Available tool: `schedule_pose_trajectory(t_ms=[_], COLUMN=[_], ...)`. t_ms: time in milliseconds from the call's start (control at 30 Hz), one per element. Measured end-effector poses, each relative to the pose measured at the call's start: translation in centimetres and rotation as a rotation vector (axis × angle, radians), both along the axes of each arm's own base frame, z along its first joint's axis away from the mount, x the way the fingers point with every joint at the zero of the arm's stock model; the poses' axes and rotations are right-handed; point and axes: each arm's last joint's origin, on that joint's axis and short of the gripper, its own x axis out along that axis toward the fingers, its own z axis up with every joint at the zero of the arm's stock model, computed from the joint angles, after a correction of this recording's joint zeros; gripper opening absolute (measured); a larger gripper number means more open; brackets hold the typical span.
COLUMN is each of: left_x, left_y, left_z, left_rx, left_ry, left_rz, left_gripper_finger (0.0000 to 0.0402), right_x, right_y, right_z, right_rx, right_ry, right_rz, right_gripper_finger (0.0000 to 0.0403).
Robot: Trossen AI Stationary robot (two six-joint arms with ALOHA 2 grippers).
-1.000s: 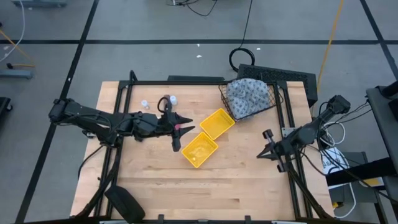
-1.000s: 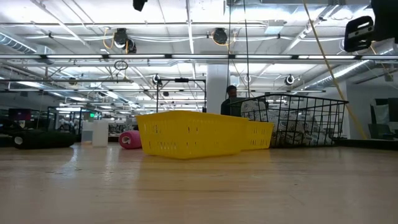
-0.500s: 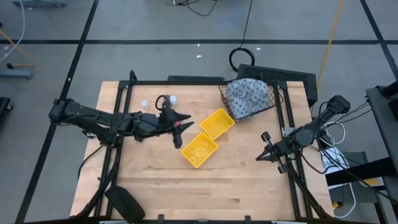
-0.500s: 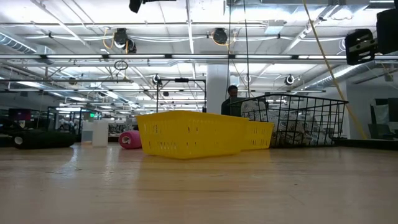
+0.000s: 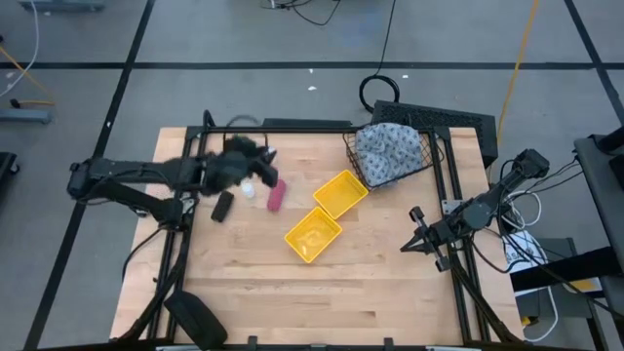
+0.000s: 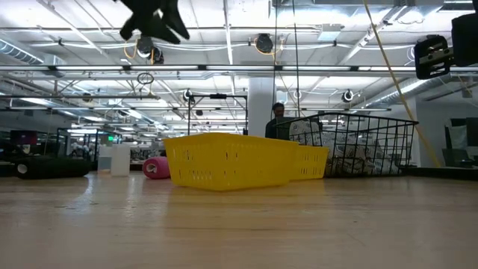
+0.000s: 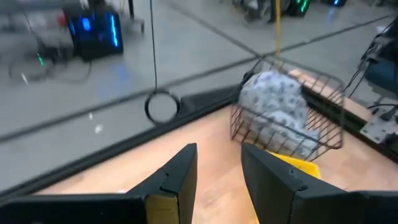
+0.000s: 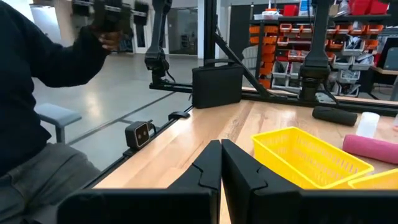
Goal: Pick & place medical supplies in basket/bin
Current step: Put the top right white pill bottle into the top yellow basket
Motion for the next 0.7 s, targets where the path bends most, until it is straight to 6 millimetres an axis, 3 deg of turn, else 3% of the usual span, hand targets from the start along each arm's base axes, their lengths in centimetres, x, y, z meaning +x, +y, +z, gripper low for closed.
schedule_pose_trajectory(t_ms=[133,333,500,700], left_x=[-0.2,-0.3,0.8,3.1], left_y=[4.0,9.3,11.9,13.6], left_z=[-1.0,-4.9,-8.7,-12.4], left_rx=[-0.086,-0.318,-0.445,-0.463], left_ry=[0.061,0.211,0.298,0.331], left_rz=[0.001,0.106,0.172,0.184], left_gripper_finger=[0.0157,0.0240,0.0280,0.0289], right_x=[0.0,0.0,0.0,0.0], right_y=[0.0,0.0,0.0,0.0], right_z=[0.0,0.0,0.0,0.0], right_rx=[0.000,0.001,0.002,0.001], right_ry=[0.000,-0.001,-0.002,-0.002], right_rz=[0.000,0.000,0.000,0.000], right_gripper_finger=[0.0000,0.0000,0.0000,0.0000])
